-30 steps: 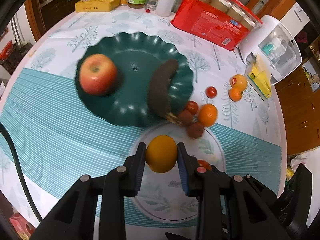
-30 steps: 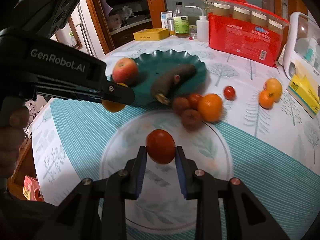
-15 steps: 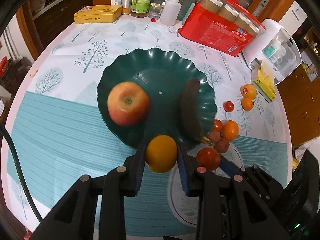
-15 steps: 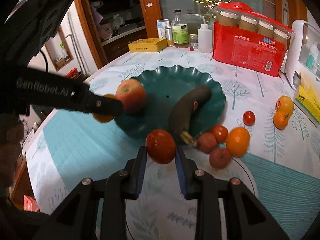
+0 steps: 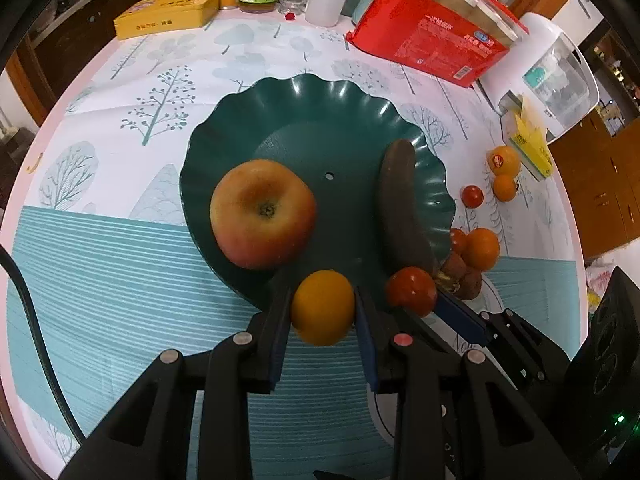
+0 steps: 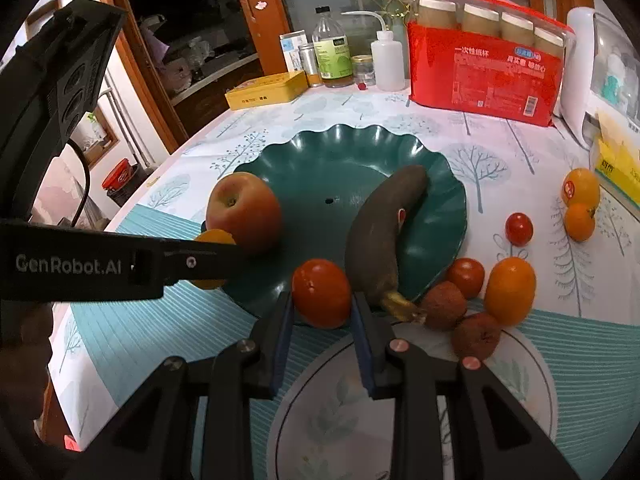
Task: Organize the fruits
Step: 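Carry the yellow fruit with left gripper to the plate while right gripper carries the tomato there, then open left gripper over the plate while right gripper releases the tomato beside the apple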
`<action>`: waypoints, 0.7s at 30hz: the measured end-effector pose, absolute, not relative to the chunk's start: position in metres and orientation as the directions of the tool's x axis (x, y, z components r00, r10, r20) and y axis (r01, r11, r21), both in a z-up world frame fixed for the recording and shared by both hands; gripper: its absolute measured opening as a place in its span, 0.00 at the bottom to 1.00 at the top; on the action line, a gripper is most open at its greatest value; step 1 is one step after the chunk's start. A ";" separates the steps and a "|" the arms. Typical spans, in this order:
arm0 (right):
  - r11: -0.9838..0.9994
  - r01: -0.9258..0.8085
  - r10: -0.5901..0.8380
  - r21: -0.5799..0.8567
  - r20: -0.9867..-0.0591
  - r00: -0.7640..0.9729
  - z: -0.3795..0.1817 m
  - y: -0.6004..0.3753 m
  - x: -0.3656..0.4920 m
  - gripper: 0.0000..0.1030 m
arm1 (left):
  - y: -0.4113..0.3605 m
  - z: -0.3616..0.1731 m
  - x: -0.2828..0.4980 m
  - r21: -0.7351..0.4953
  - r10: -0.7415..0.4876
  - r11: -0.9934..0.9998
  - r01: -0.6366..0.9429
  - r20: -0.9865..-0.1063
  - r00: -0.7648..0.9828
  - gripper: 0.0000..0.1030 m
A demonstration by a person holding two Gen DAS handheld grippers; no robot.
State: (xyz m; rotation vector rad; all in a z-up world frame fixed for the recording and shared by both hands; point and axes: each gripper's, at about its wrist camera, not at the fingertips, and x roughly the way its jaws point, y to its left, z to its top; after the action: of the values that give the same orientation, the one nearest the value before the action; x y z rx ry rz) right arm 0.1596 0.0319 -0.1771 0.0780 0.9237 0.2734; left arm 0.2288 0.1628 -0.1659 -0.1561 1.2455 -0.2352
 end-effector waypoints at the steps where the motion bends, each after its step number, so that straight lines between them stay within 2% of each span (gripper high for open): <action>1: 0.963 -0.195 0.264 0.184 -0.777 0.571 -0.178 0.033 0.160 0.28 | 0.163 -0.168 0.230 -0.246 -0.263 0.965 0.094 -0.919 0.295 0.29; 4: 0.966 -0.183 0.257 0.184 -0.780 0.571 -0.181 0.035 0.162 0.28 | 0.165 -0.174 0.234 -0.247 -0.263 0.965 0.091 -0.922 0.284 0.29; 8: 0.971 -0.150 0.239 0.187 -0.789 0.566 -0.184 0.035 0.165 0.29 | 0.169 -0.174 0.235 -0.252 -0.266 0.964 0.088 -0.918 0.293 0.38; 11: 0.973 -0.146 0.232 0.181 -0.786 0.573 -0.183 0.037 0.164 0.35 | 0.172 -0.174 0.236 -0.255 -0.269 0.963 0.085 -0.917 0.295 0.43; 15: 0.975 -0.129 0.224 0.183 -0.775 0.592 -0.178 0.036 0.163 0.47 | 0.174 -0.173 0.235 -0.256 -0.270 0.963 0.084 -0.917 0.292 0.43; 21: 0.979 -0.111 0.202 0.170 -0.776 0.597 -0.173 0.036 0.157 0.52 | 0.175 -0.167 0.230 -0.264 -0.281 0.960 0.096 -0.912 0.299 0.44</action>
State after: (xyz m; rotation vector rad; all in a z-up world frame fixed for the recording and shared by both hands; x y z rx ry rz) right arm 0.1571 0.0363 -0.1734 0.1080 0.9131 0.1819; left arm 0.2298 0.1746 -0.1673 -0.1711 1.2442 -0.2517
